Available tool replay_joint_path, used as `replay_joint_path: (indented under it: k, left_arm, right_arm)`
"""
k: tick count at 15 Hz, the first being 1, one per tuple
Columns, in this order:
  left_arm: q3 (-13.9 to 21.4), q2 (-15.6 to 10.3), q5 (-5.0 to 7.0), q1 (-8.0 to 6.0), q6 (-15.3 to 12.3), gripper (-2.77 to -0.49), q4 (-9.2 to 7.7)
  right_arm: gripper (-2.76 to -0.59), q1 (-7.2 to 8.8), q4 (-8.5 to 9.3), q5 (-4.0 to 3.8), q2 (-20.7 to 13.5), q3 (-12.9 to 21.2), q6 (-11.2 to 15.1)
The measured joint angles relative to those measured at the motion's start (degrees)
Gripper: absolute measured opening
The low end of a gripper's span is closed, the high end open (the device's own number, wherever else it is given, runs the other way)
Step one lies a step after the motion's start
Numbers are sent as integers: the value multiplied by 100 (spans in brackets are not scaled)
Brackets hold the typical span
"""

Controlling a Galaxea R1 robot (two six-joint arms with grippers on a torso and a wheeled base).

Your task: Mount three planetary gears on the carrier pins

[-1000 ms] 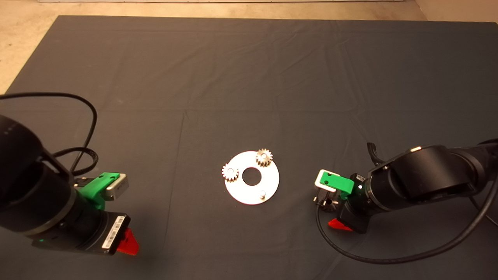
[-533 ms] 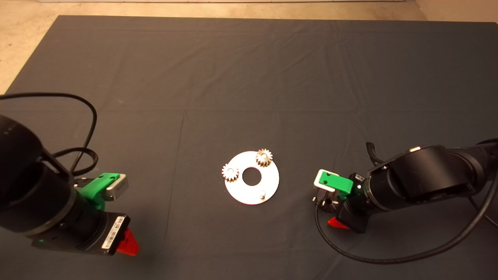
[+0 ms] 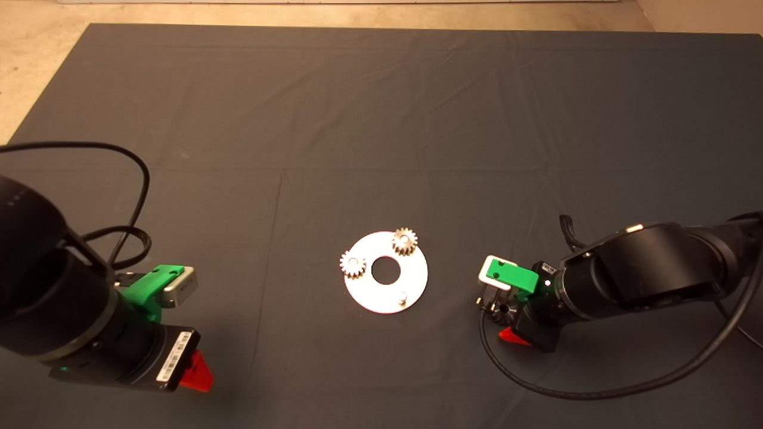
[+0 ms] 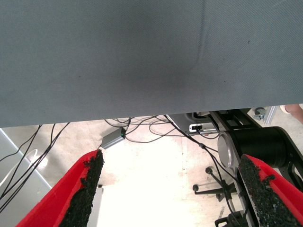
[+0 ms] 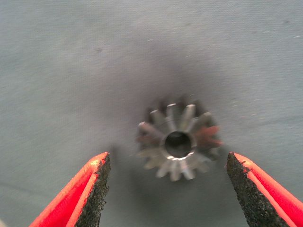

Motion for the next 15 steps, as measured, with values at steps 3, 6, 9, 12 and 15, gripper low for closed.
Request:
replay_joint_path:
  k: [3,6,9,12,15]
  left_arm:
    - [1,12,0,0,0,-122,-1]
    - [1,15,0,0,0,-122,-1]
    - [1,12,0,0,0,-122,-1]
    - [1,15,0,0,0,-122,-4]
    - [1,15,0,0,0,-122,-4]
  right_arm:
    - [-155,-46,-132,3,45,-28,-1]
    - [-167,-57,-179,1,57,-37,-1]
    - [-167,-101,-229,5,71,-41,-1]
    - [-167,-116,-254,3,71,-48,-1]
    - [-178,-118,-258,1,71,-48,-1]
